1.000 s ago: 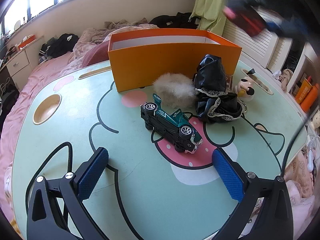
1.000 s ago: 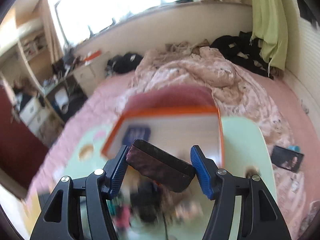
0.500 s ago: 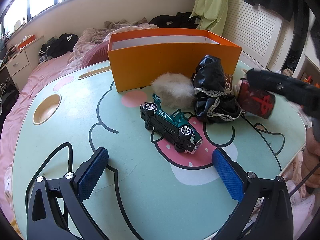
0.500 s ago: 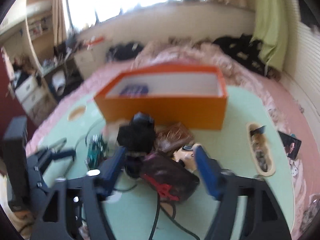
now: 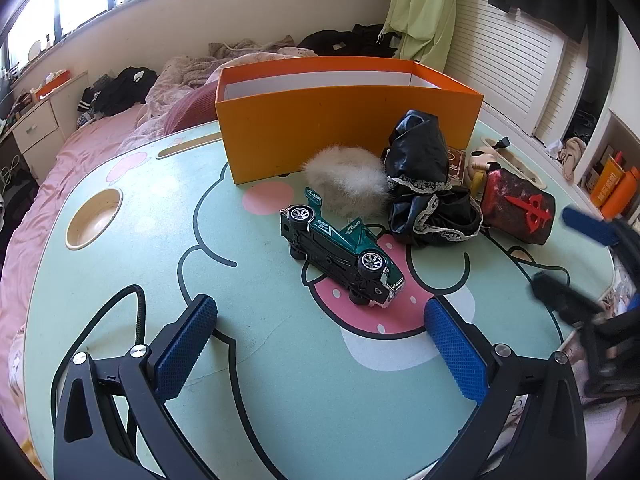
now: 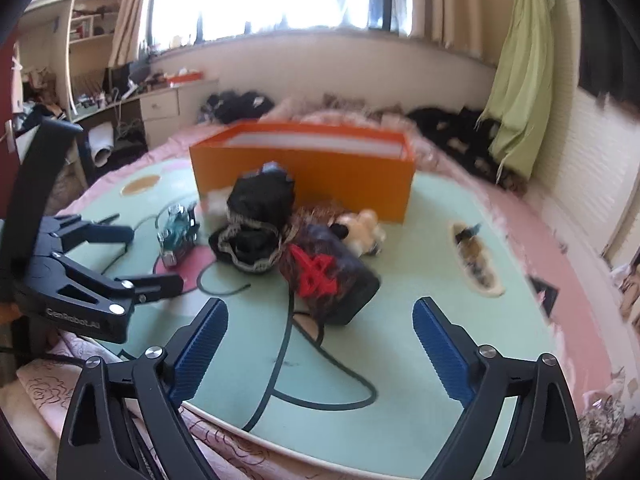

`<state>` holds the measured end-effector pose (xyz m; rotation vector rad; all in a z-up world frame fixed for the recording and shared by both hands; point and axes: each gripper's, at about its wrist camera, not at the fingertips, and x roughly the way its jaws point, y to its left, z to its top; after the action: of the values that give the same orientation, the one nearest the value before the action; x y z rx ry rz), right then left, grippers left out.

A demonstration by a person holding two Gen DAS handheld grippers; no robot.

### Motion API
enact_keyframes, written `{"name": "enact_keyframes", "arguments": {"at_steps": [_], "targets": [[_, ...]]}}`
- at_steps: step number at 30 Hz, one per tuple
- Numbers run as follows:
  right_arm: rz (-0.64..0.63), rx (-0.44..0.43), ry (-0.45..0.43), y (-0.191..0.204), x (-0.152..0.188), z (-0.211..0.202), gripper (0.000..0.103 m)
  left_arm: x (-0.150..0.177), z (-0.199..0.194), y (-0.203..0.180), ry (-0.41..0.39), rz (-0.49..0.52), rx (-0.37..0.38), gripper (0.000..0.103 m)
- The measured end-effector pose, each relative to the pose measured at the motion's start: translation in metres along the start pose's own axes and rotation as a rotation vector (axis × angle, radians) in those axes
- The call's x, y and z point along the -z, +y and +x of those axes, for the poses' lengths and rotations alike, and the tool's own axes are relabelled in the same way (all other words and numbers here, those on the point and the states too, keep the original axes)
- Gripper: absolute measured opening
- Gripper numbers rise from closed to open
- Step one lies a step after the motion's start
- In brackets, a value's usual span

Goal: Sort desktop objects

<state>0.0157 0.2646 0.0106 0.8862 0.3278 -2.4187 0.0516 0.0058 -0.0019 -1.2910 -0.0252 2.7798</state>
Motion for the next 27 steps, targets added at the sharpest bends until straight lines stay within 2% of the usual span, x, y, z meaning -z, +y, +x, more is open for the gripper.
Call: {"name": "enact_keyframes", "arguments": {"at_steps": [2,27], "targets": [[0.022,0.008,0.021,-0.0055,0.003,0.0101,0.103,0.0007,-0.0005,-0.0001,-0.001,0.006,-0.004,0.103],[0.006,-0.018,-0.011,-0.0021,0.009,0.0086,0.103,-0.0013,-0.0009,-0.0025,0.001,0.006,-0.005,0.103]]}}
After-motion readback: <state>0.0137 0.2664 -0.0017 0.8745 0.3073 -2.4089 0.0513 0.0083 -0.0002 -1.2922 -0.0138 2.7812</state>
